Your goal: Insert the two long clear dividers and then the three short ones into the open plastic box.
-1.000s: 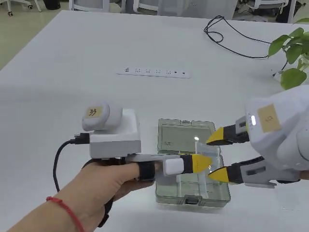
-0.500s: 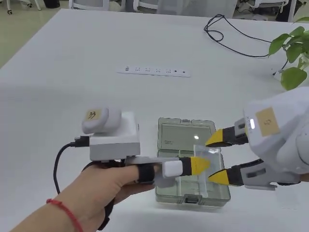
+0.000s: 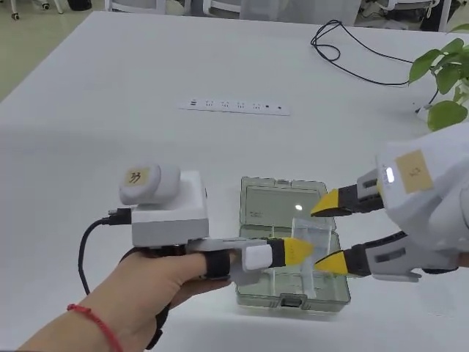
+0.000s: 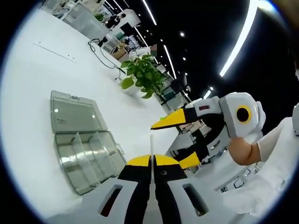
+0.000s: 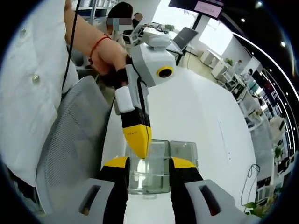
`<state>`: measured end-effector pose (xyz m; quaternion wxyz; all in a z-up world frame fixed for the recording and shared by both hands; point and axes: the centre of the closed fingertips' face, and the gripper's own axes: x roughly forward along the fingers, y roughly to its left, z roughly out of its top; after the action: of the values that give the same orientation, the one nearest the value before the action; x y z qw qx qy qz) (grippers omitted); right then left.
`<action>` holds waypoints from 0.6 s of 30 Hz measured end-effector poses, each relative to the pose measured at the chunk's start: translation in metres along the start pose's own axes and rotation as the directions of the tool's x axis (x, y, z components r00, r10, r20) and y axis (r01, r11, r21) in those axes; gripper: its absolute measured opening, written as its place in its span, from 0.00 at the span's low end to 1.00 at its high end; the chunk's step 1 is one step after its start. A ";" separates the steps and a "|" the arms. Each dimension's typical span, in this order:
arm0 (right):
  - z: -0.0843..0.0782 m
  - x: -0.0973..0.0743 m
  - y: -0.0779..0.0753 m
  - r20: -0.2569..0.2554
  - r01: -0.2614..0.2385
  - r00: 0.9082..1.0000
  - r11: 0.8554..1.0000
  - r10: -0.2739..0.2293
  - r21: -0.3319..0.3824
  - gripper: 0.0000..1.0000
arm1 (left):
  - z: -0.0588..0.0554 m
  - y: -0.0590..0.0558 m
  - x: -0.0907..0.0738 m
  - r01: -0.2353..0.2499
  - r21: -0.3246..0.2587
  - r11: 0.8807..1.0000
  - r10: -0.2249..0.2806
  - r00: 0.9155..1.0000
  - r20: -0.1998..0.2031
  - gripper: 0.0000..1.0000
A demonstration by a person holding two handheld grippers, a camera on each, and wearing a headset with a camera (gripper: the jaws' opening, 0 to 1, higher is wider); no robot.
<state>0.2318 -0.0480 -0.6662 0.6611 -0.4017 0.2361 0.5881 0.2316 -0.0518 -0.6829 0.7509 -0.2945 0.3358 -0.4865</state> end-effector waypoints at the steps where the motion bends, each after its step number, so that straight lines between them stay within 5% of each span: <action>1: 0.000 -0.001 -0.001 0.010 -0.003 1.000 1.000 0.003 0.017 0.35 | 0.000 0.000 0.000 -0.002 0.039 0.999 0.002 1.000 -0.004 0.00; 6: 0.000 -0.009 -0.004 0.075 -0.078 0.995 0.993 0.072 0.091 0.30 | -0.006 -0.007 -0.003 0.034 0.275 0.961 -0.019 0.998 -0.056 0.00; 11: 0.005 -0.017 -0.002 0.145 -0.179 0.977 0.974 0.158 0.141 0.25 | -0.013 -0.016 -0.006 0.095 0.443 0.892 -0.049 0.992 -0.113 0.00; 13: 0.008 -0.020 0.002 0.166 -0.229 0.965 0.961 0.203 0.154 0.23 | -0.014 -0.019 -0.007 0.114 0.485 0.867 -0.061 0.991 -0.122 0.00; 16: 0.009 -0.023 0.007 0.171 -0.281 0.952 0.945 0.252 0.170 0.19 | -0.015 -0.026 -0.009 0.147 0.506 0.850 -0.092 0.987 -0.131 0.00; 17: 0.010 -0.023 0.009 0.175 -0.299 0.947 0.939 0.270 0.169 0.18 | -0.015 -0.029 -0.009 0.165 0.530 0.832 -0.107 0.984 -0.140 0.00; 18: 0.010 -0.024 0.010 0.179 -0.314 0.942 0.933 0.283 0.175 0.17 | -0.017 -0.031 -0.010 0.176 0.534 0.827 -0.115 0.983 -0.144 0.00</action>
<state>0.2157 -0.0541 -0.6446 0.6170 -0.2465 0.3022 0.6835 0.1988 -0.0558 -0.6666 0.7453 -0.0675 0.1996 -0.6326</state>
